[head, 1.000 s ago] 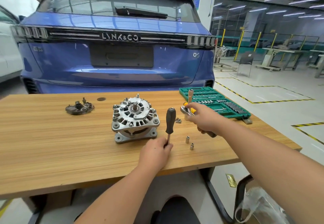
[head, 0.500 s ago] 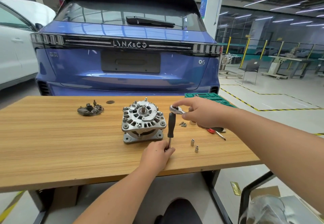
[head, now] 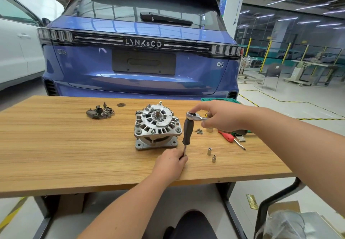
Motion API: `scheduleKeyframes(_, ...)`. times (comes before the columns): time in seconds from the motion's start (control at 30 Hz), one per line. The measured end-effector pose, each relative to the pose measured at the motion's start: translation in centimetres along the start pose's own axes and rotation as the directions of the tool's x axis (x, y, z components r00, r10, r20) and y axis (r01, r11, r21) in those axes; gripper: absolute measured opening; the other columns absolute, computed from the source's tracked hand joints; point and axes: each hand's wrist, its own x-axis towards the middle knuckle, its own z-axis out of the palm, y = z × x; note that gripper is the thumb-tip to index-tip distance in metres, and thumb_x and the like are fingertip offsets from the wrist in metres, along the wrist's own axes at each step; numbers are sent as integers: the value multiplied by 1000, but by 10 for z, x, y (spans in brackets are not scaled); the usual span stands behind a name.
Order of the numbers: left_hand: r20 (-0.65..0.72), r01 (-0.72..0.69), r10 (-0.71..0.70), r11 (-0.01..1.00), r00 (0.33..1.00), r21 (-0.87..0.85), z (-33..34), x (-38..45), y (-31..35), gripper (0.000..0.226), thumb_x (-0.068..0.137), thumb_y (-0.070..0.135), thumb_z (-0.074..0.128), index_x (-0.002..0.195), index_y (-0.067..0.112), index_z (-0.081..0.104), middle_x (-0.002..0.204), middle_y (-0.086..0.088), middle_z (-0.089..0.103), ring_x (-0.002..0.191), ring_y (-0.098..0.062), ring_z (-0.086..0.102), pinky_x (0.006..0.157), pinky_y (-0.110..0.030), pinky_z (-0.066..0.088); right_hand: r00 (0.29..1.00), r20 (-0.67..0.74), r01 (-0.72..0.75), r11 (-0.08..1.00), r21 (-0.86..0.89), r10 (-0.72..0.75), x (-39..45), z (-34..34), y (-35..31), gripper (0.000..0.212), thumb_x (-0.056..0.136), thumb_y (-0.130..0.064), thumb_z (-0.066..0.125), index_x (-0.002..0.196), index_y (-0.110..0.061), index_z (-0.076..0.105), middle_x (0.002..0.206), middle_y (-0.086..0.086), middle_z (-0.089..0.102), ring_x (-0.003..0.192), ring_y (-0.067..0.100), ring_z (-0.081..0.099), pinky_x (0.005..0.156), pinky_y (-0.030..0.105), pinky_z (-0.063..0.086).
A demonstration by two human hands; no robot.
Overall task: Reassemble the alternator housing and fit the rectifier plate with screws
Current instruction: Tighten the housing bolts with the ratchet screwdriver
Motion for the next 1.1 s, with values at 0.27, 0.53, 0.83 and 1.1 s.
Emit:
scheduleKeyframes(0.27,-27,9,-9,1000,1000,-7,2,0,0,26,103,41,50,98,22,68,90,7,58,97,-21,56,83,-41,50,1000,-6,-4,1000,27,4,-1,6,3,57,90,-22,58,124,-66,43,91,4,69,51,13,58,47,30,52)
scheduleKeyframes(0.53,-19,10,-10,1000,1000,9,2,-1,0,25,104,41,49,90,25,62,93,4,62,96,-21,57,84,-43,50,1000,-9,2,997,84,-1,-1,6,1,56,86,-20,54,106,-71,46,88,7,70,41,8,46,42,26,44)
scheduleKeyframes(0.83,-22,15,-15,1000,1000,-5,2,-2,1,25,103,41,49,92,25,64,93,4,64,94,-21,58,84,-44,51,1000,4,25,1000,18,-25,-4,0,-4,55,88,-19,52,111,-69,45,79,1,70,43,7,50,42,23,43)
scheduleKeyframes(1.1,-16,20,-20,1000,1000,-3,1,-3,2,23,103,41,49,87,28,59,91,5,62,95,-21,57,83,-42,50,1000,-3,30,999,-18,-30,-4,4,-5,56,92,-19,52,125,-63,45,80,-5,64,44,2,48,42,21,40)
